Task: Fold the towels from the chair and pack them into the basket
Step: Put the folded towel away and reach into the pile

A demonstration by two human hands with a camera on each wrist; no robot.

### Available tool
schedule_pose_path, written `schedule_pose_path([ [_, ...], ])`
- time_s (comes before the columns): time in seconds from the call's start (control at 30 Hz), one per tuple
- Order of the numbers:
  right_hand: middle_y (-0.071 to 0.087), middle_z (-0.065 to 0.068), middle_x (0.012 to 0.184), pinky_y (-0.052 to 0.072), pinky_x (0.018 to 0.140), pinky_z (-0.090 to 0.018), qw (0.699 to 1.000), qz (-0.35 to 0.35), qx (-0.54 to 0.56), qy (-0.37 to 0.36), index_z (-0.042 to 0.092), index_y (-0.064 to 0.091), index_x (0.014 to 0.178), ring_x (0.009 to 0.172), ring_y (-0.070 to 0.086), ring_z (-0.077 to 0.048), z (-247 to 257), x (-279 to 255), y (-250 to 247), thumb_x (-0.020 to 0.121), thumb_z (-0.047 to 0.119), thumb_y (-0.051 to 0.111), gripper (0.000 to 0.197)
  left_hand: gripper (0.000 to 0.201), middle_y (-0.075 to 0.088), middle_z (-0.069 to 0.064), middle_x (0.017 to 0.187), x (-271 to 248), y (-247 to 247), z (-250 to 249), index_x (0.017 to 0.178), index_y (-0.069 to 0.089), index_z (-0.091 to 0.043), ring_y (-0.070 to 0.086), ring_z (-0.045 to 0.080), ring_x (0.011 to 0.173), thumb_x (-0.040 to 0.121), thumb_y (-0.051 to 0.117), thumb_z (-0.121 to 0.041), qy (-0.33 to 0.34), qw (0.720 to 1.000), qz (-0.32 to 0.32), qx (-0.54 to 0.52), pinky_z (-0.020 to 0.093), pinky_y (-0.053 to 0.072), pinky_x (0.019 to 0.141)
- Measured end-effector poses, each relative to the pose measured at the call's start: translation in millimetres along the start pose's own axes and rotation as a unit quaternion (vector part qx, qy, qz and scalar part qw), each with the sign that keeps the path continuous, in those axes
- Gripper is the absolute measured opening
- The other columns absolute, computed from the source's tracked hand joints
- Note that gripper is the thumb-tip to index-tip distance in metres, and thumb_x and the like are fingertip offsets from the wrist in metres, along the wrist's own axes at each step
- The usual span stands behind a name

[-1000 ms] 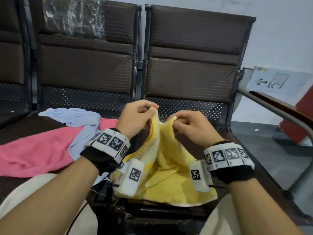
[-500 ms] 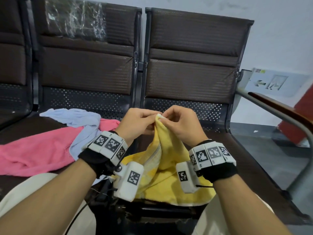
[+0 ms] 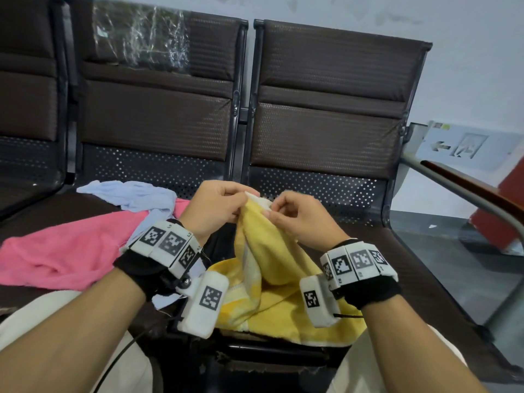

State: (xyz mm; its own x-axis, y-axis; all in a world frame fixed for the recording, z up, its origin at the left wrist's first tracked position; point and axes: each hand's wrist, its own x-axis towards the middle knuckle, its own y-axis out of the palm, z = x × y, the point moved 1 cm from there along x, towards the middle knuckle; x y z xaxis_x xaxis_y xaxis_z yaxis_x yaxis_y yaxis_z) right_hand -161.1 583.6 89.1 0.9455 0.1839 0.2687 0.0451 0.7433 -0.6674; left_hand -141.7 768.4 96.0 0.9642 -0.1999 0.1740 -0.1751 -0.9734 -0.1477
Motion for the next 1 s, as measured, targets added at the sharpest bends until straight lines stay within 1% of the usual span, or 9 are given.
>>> schedule_pose_path([
  [0.07,0.064,0.002,0.08,0.045,0.067,-0.029,0.984,0.111,-0.137,0.005,0.017,0.064,0.082,0.077,0.059,-0.013,-4,-3,1,0.089,0.034,0.06,0.019,0.035,0.067,0.002,0.074,1,-8,2,0.074,0.074,-0.023,0.06,0.007,0.063,0.085,0.048,-0.003,0.006,1.0,-0.023,0.017,0.023,0.05,0.055],
  [0.13,0.064,-0.003,0.082,0.04,0.066,-0.03,0.961,0.153,-0.23,0.014,0.011,0.063,0.083,0.082,0.059,-0.019,-6,-6,2,0.087,0.028,0.061,0.018,0.034,0.063,0.001,0.073,0,-14,5,0.073,0.072,-0.024,0.054,0.013,0.067,0.085,0.046,-0.006,0.007,0.998,-0.036,0.049,0.03,0.045,0.061],
  [0.27,0.065,-0.001,0.087,0.043,0.07,-0.03,0.972,0.079,-0.223,0.011,0.017,0.063,0.089,0.088,0.06,-0.02,1,-7,0,0.084,0.021,0.065,0.008,0.031,0.059,-0.007,0.076,-1,-15,9,0.073,0.062,-0.028,0.049,0.007,0.068,0.088,0.042,-0.009,0.031,0.99,-0.069,0.119,0.028,0.038,0.063],
  [0.43,0.066,-0.002,0.097,0.051,0.079,-0.035,0.975,-0.031,-0.22,-0.005,0.025,0.053,0.121,0.091,0.061,-0.02,16,-8,-8,0.079,0.024,0.072,0.046,0.028,0.049,-0.009,0.072,-4,-10,1,0.076,0.048,-0.028,0.044,0.006,0.064,0.095,0.03,-0.017,0.073,0.976,-0.081,0.191,0.028,0.032,0.056],
  [0.6,0.054,-0.001,0.084,0.038,0.071,-0.027,0.959,-0.032,-0.282,-0.008,0.019,0.07,0.088,0.09,0.058,-0.023,25,-3,-33,0.083,0.017,0.064,0.008,0.032,0.052,0.0,0.077,-18,-7,-24,0.106,0.048,-0.017,0.049,0.015,0.067,0.098,0.031,-0.042,0.144,0.959,0.031,0.241,0.031,0.037,0.064],
  [0.77,0.035,0.004,0.099,0.027,0.084,-0.034,0.935,-0.065,-0.348,0.036,0.025,0.064,0.09,0.102,0.036,-0.023,43,-9,-61,0.086,0.023,0.06,0.007,0.042,0.04,-0.005,0.116,-27,-8,-53,0.137,0.033,-0.012,0.042,0.007,0.103,0.099,0.041,-0.027,0.139,0.923,0.15,0.326,0.016,0.037,0.072],
  [0.87,0.049,0.005,0.092,0.037,0.079,-0.03,0.963,-0.075,-0.256,0.035,0.027,0.05,0.075,0.093,0.047,-0.019,65,-14,-85,0.087,0.021,0.058,0.016,0.026,0.054,-0.001,0.108,-28,-16,-80,0.119,0.054,-0.012,0.051,0.016,0.102,0.096,0.049,-0.024,0.189,0.897,0.12,0.38,0.027,0.04,0.085],
  [0.93,0.056,0.009,0.076,0.039,0.061,-0.019,0.98,-0.12,-0.156,0.018,0.027,0.048,0.071,0.075,0.053,-0.012,82,-16,-99,0.083,0.022,0.066,0.022,0.015,0.057,-0.005,0.086,-27,-26,-98,0.101,0.062,-0.016,0.055,0.015,0.084,0.093,0.055,-0.026,0.195,0.893,0.088,0.396,0.026,0.038,0.068],
  [1.0,0.056,0.011,0.07,0.038,0.056,-0.018,0.982,-0.174,-0.075,-0.007,0.026,0.053,0.071,0.066,0.051,-0.006,97,-17,-109,0.076,0.023,0.075,0.023,0.01,0.057,-0.009,0.075,-21,-37,-114,0.087,0.062,-0.022,0.054,0.009,0.07,0.09,0.06,-0.031,0.189,0.899,0.054,0.393,0.023,0.035,0.057],
])
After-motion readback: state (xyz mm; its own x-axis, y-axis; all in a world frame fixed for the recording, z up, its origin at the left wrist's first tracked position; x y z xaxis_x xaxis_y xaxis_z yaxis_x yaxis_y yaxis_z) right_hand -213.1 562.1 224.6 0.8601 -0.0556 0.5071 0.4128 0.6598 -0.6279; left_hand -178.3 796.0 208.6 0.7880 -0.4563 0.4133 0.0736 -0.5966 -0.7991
